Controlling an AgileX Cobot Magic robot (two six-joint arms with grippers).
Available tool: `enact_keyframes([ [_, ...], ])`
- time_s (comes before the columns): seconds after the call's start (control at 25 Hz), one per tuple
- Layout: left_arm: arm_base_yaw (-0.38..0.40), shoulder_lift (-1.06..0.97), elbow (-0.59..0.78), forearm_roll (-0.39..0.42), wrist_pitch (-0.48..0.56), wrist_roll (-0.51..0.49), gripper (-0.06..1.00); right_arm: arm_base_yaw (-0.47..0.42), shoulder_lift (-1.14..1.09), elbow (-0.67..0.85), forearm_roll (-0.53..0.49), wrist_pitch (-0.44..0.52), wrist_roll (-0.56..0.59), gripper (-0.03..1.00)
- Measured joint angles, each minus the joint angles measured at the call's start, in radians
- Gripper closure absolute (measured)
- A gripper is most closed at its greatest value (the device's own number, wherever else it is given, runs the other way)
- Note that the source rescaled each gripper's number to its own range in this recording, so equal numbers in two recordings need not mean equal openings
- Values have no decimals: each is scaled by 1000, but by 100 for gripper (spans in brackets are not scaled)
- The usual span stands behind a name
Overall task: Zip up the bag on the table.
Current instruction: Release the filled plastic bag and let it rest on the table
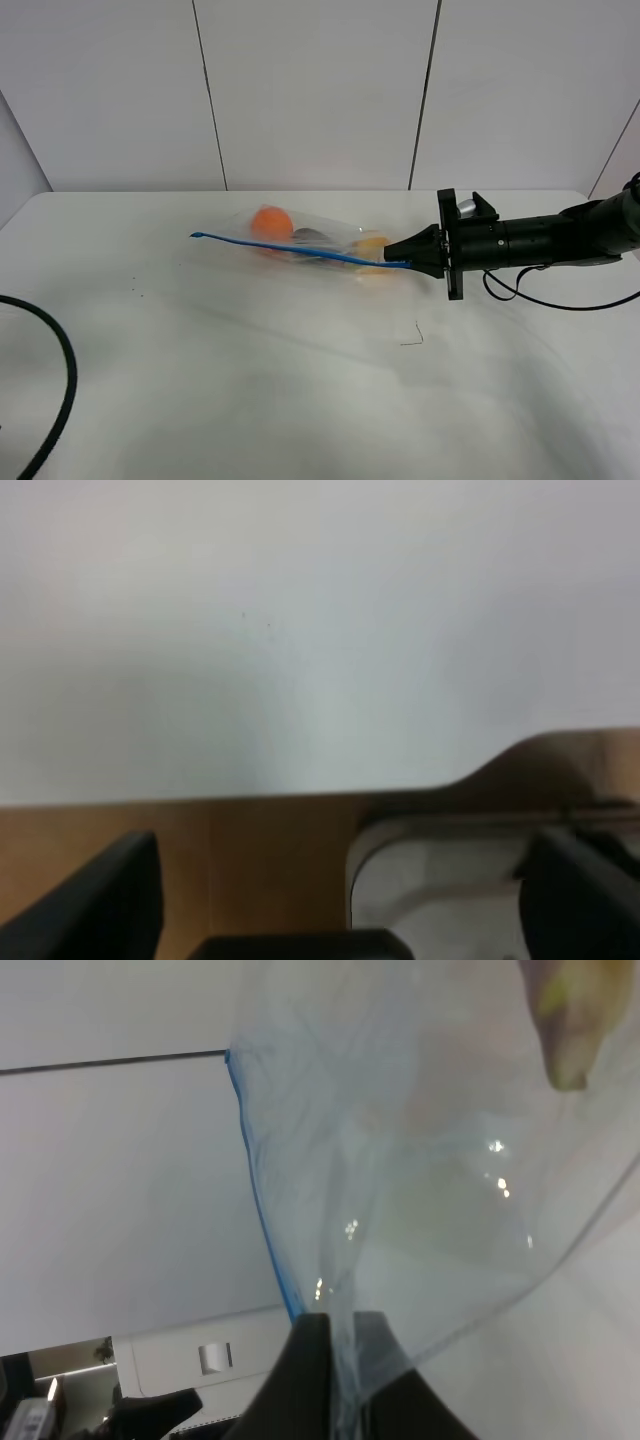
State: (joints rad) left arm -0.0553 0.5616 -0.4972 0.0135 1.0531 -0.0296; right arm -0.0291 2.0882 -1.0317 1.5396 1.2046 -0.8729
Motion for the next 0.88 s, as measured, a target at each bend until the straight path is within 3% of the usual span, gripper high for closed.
enact_keyframes([
  [0.68,1,-51,4,-5,-2,18,-5,0,0,0,0,0,0,97],
  [0.88,80,-121,4,-5,-2,18,-5,0,0,0,0,0,0,97],
])
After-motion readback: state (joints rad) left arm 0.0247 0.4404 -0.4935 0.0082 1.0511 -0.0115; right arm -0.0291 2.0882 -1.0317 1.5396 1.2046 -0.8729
